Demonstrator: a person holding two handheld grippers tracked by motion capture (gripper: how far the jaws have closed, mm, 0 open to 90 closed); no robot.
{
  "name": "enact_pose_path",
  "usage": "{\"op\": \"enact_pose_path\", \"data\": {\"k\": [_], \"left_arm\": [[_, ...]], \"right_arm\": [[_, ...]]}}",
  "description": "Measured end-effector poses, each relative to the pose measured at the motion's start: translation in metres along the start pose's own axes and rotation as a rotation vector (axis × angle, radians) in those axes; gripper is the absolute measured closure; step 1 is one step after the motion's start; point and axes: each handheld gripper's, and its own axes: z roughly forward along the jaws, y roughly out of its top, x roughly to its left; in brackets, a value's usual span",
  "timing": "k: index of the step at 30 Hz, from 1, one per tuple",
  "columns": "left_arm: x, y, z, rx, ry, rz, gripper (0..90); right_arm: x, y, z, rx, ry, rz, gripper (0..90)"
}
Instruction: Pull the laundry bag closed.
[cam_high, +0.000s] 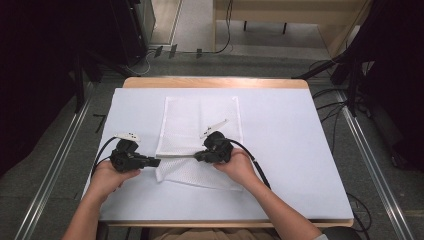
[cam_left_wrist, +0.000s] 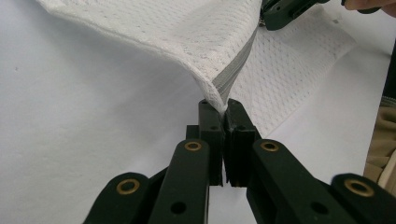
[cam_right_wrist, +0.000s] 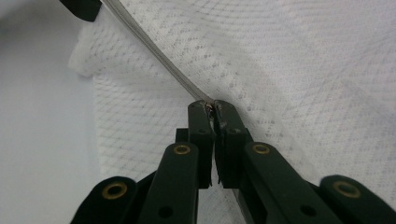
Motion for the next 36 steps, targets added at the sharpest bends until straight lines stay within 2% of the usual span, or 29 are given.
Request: {"op": "enact_pose_path", "data": {"k": [19,23,29,36], "left_arm": [[0.003,-0.002,-0.003,-0.007,-0.006,-0.009,88.3],[0.002,-0.002,-0.002,-0.003,-0.006,-0.005,88.2],[0.003,-0.003,-0.004,-0.009,-0.006,-0.012,88.2],[0.003,-0.003,-0.005,-0.007,-0.003,-0.011,88.2]], "right_arm": [[-0.012,-0.010,-0.013,-0.001,-0.027,0.032,88.4],[-0.012,-0.012,-0.014,-0.001,-0.027,0.019,88.4],[-0.014,-0.015,-0.021,0.003,-0.033,0.036,88.4],[-0.016,-0.020,-0.025,0.009,-0.041,0.033,88.4]]}}
